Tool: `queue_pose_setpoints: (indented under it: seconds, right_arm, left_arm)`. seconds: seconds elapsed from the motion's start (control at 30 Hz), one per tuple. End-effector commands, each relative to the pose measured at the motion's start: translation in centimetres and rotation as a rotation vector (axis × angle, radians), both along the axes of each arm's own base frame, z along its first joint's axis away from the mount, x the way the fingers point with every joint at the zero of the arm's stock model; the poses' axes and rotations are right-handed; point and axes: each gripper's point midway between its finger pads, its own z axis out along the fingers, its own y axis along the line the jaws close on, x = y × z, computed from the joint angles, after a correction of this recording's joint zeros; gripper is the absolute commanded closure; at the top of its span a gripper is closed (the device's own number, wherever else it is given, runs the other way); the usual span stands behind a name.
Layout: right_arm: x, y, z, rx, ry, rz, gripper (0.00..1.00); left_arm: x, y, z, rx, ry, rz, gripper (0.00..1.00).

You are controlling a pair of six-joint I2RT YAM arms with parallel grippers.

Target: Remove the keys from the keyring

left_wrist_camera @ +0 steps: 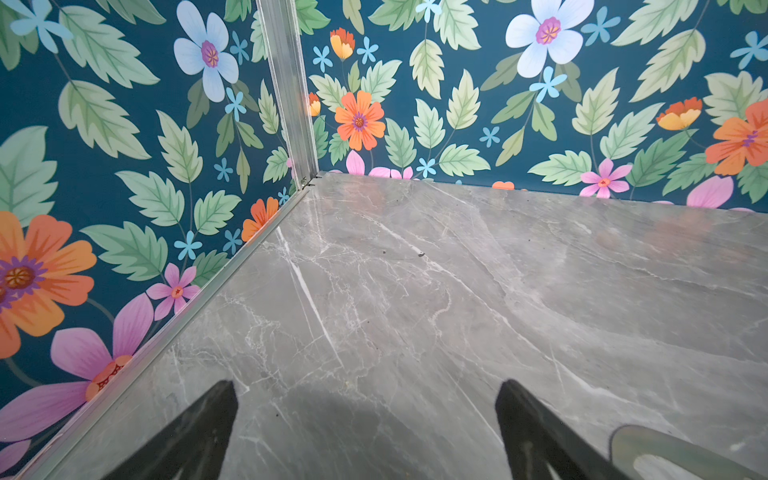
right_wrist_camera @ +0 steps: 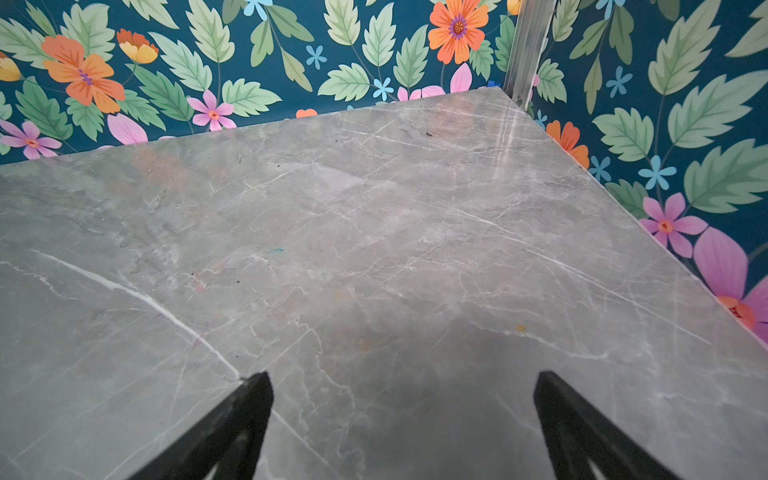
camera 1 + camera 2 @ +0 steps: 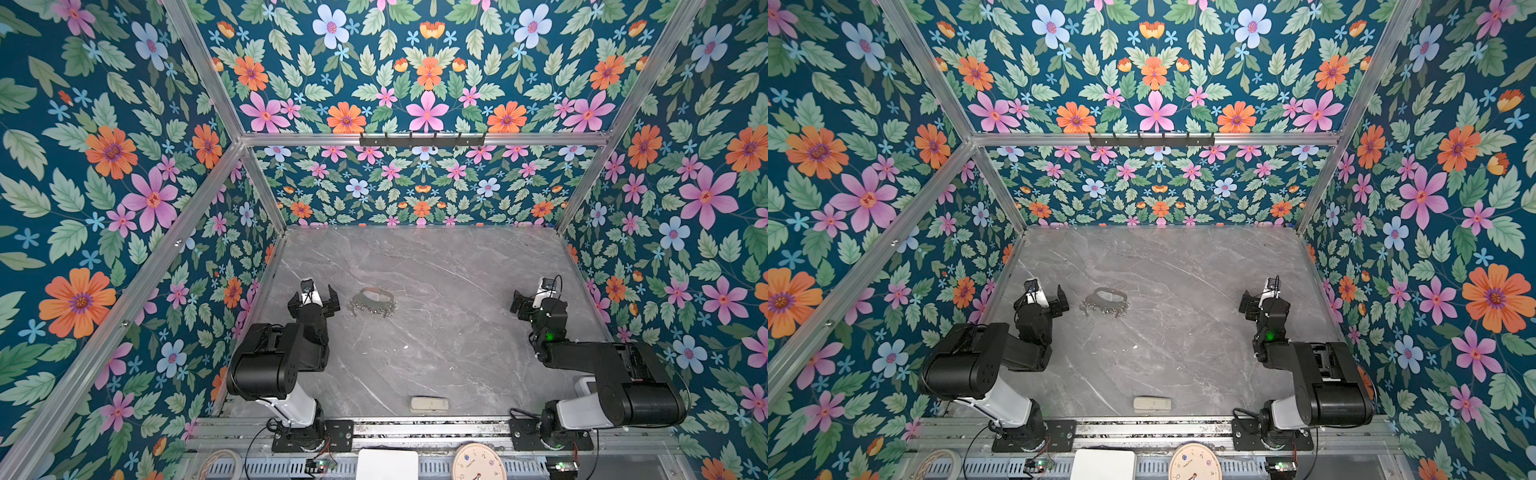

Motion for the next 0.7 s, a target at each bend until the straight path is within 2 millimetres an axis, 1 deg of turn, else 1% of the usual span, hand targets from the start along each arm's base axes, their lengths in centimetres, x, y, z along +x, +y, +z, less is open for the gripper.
queue_pose_setpoints:
  seconds: [0.0,0.5,0.57,0.6,0.67]
  right_arm:
    - [0.3,0.1,0.6,-0.007,-0.021,0.006,0.01]
    - [0.4,0.3,0.6,-0.002,-0.021,0.017,0.01]
    - [0.5,0.7,0.9,-0.001,-0.03,0.043,0.01]
    - [0.5,1.4,1.2,-0.005,-0.024,0.09,0.01]
    - [0.7,1.7,2.0,-0.005,0.007,0.108,0.01]
  left_arm:
    - [0.1,0.1,0.4,0.007,-0.014,0.005,0.0]
    - [0.0,0.1,0.4,0.005,-0.018,0.004,0.0]
    - [-0.4,0.4,0.9,0.002,-0.035,0.026,0.0]
    - [-0.9,0.6,1.5,0.0,-0.052,0.034,0.0]
    - [-1.5,1.0,2.5,-0.005,-0.072,0.057,0.0]
